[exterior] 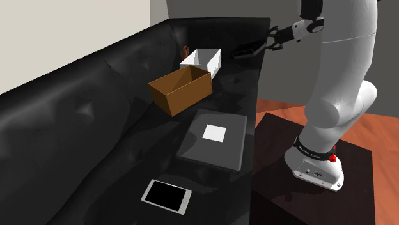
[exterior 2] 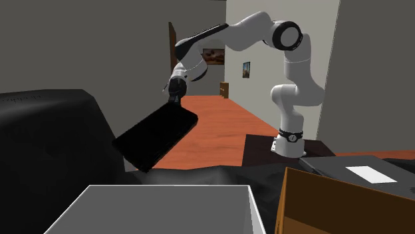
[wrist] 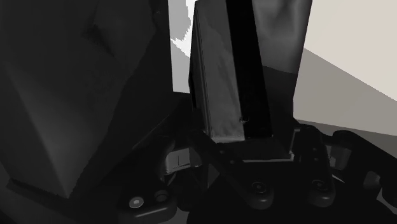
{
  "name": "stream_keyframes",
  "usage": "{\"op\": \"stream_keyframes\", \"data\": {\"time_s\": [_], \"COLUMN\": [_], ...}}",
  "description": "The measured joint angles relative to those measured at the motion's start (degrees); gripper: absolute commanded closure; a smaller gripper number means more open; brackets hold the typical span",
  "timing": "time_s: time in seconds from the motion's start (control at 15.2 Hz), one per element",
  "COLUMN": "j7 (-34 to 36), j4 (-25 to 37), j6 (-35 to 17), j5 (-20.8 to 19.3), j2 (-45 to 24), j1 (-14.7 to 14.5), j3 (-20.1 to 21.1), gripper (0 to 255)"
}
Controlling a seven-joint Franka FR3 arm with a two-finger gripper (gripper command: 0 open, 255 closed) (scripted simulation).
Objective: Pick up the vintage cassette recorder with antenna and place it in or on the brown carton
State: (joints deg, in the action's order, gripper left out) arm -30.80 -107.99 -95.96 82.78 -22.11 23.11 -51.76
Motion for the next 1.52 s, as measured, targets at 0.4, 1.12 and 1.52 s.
{"op": "stream_keyframes", "data": {"time_s": [0.4,1.12,1.52], "j7": [1.52,3.28,3.67], "j4": [-5.24,-19.24,-23.05], "j6": [-6.31,-29.35,-40.09], "j5": [-2.17,-2.02,2.69], "j2": [6.78,22.77,26.77], "j1": [-6.28,-20.36,-26.01], "j3": [-0.54,5.4,11.58], "gripper": [255,255,255]}}
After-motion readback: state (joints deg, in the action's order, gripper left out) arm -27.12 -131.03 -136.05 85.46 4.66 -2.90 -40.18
